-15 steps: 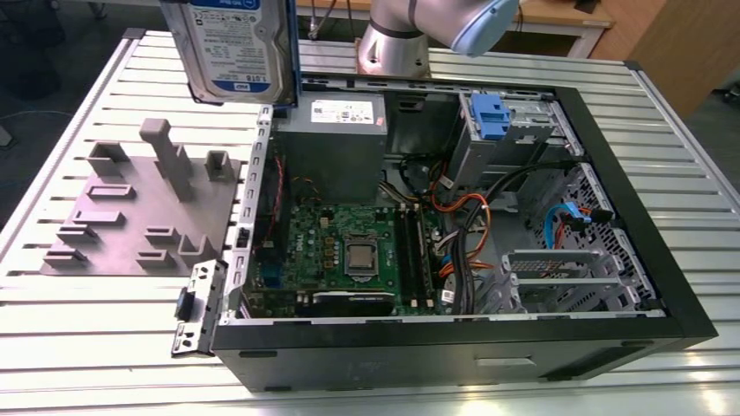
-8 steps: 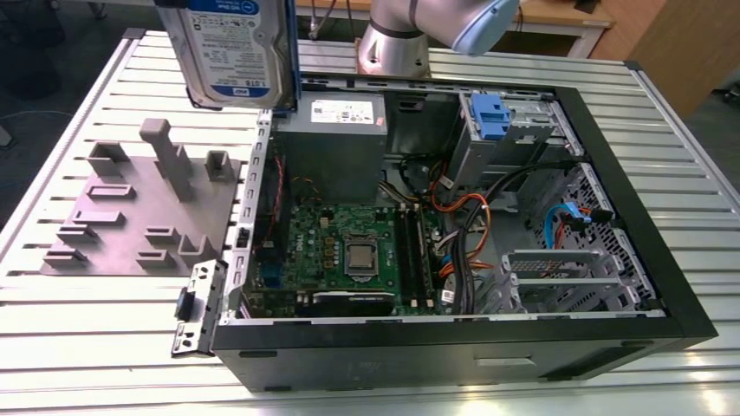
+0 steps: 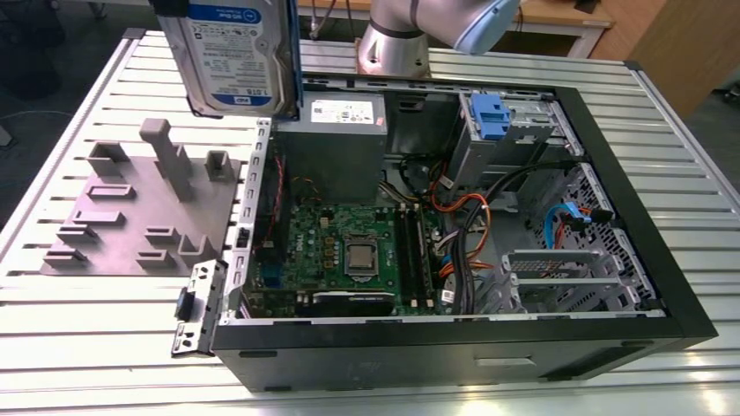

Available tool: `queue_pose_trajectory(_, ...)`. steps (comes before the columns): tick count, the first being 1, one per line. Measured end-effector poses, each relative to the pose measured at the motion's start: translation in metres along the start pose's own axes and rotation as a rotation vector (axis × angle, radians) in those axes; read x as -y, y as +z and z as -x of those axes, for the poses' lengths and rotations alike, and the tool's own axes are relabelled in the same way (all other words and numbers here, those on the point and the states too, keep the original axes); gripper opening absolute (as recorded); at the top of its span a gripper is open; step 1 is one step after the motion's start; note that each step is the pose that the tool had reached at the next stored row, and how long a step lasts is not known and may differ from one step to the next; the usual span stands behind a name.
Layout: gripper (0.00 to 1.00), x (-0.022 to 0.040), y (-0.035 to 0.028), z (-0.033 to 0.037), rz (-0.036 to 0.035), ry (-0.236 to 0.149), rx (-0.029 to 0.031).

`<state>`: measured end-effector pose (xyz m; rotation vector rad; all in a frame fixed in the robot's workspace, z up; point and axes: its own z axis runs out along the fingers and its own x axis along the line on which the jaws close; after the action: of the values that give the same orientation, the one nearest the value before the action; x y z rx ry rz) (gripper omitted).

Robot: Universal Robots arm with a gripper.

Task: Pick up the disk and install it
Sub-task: 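Pick up the disk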

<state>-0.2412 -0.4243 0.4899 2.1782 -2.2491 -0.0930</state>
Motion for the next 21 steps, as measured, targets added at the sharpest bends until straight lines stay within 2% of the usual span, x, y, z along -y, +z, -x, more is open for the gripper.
queue_pose_trajectory(2, 0.36, 0.0031, -0.0002, -0.0011, 0.0002, 0.000, -0.0001)
queue_pose_trajectory(11, 0.36, 0.0298, -0.0010, -0.0018, 0.0040, 0.000, -0.0002)
queue_pose_trajectory(13, 0.36, 0.0321, -0.0008, -0.0023, 0.0039, 0.000, 0.0000)
queue_pose_trajectory(18, 0.36, 0.0335, -0.0002, -0.0089, 0.0040, 0.000, -0.0001)
queue_pose_trajectory(21, 0.36, 0.0337, 0.0000, -0.0095, 0.0040, 0.000, -0.0001)
